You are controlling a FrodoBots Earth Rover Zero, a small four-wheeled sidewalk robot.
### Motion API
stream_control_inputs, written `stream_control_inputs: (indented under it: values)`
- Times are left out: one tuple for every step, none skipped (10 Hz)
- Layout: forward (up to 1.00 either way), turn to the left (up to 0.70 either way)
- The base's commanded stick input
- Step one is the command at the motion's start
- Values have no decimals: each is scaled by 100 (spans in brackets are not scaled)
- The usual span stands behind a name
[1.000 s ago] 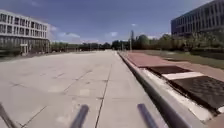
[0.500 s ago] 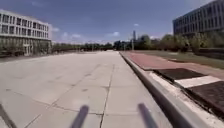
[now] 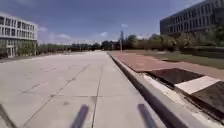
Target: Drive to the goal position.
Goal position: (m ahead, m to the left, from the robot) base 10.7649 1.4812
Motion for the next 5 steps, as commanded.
stream_control_inputs:
  values:
    - [70, 0]
    - [70, 0]
    - [70, 0]
    - [70, 0]
    - [70, 0]
